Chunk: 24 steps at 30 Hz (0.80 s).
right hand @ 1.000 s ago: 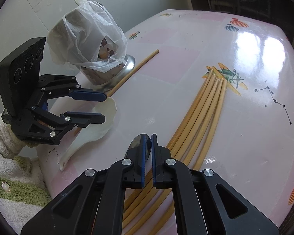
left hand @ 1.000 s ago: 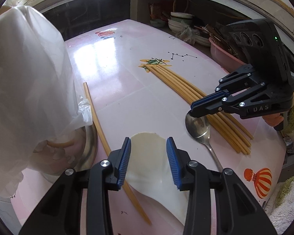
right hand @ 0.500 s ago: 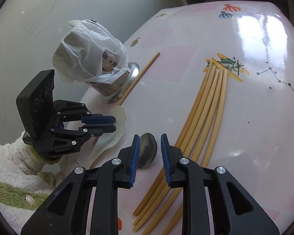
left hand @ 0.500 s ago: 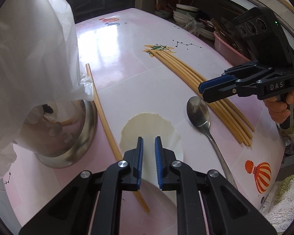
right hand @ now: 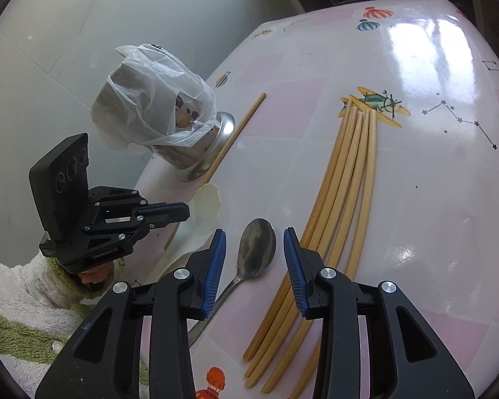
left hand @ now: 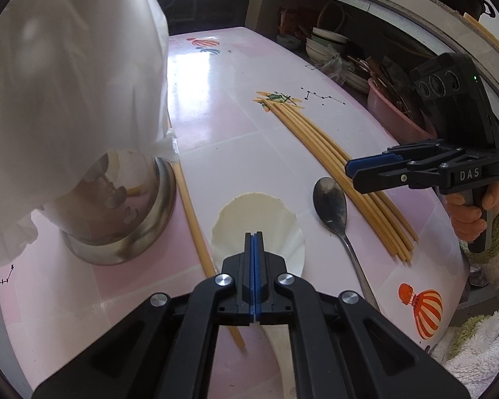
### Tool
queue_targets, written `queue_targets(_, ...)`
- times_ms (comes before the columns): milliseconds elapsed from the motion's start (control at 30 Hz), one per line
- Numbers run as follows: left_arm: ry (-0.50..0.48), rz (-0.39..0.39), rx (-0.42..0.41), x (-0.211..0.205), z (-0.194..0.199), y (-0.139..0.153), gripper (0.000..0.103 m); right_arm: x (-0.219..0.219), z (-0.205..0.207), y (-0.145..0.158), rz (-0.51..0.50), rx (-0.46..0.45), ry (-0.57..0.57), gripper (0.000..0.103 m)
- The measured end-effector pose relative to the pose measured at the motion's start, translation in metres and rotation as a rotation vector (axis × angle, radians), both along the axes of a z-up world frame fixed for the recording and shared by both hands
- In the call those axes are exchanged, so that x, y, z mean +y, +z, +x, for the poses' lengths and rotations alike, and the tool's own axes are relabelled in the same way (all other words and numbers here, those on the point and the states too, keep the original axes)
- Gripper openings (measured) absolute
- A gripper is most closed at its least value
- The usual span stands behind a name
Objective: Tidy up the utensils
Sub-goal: 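Grasp the white spoon tip with the right gripper and lift it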
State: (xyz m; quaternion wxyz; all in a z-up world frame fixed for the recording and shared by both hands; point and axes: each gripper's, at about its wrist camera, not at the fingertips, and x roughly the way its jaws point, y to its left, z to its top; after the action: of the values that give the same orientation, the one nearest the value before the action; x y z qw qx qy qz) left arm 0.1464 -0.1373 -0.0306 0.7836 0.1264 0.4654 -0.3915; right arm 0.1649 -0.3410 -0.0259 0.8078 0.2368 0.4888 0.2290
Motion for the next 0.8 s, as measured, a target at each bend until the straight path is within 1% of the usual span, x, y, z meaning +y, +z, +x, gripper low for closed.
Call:
queue_targets(67,0.013,-0.017,0.0,0.005,0.0,0.004,0.0,0.001,-0.002,0.002,-0.007,-0.001,-0.014,0.036)
queue_targets(167,0.036,-0.023,-0.011,0.011,-0.001,0.007,0.0,0.004,-0.005,0.01,0.004,-0.02,-0.029,0.037)
queue_targets(233,0.055,-0.031,-0.008,0.015,-0.002,0.007,0.0,0.01,-0.004,0.019,0.004,-0.049,-0.032,0.042)
queue_targets(400,0.089,-0.048,-0.016,0.029,-0.01,0.008,0.0,0.036,0.015,0.034,-0.078,-0.103,0.015,0.042)
queue_targets(467,0.103,-0.056,-0.015,0.034,-0.012,0.009,0.0,0.048,0.026,0.034,-0.114,-0.114,0.055,0.042)
queue_targets(533,0.111,-0.066,-0.014,0.04,-0.013,0.01,0.0,0.06,0.039,0.028,-0.152,-0.102,0.093,0.042)
queue_targets(567,0.115,-0.07,-0.012,0.043,-0.014,0.01,0.002,0.066,0.045,0.024,-0.167,-0.091,0.108,0.042)
queue_targets(633,0.124,-0.076,-0.005,0.048,-0.015,0.01,0.013,0.071,0.054,0.016,-0.181,-0.058,0.132,0.042)
queue_targets(667,0.13,-0.074,-0.004,0.05,-0.016,0.01,0.024,0.074,0.058,0.013,-0.175,-0.043,0.147,0.042)
queue_targets(700,0.137,-0.074,-0.006,0.052,-0.017,0.009,0.031,0.077,0.06,0.01,-0.172,-0.036,0.157,0.041)
queue_targets(767,0.143,-0.084,-0.005,0.058,-0.019,0.009,0.035,0.081,0.064,0.005,-0.158,-0.012,0.173,0.039)
queue_targets(800,0.142,-0.089,0.001,0.059,-0.019,0.008,0.036,0.083,0.065,0.002,-0.152,0.002,0.177,0.035)
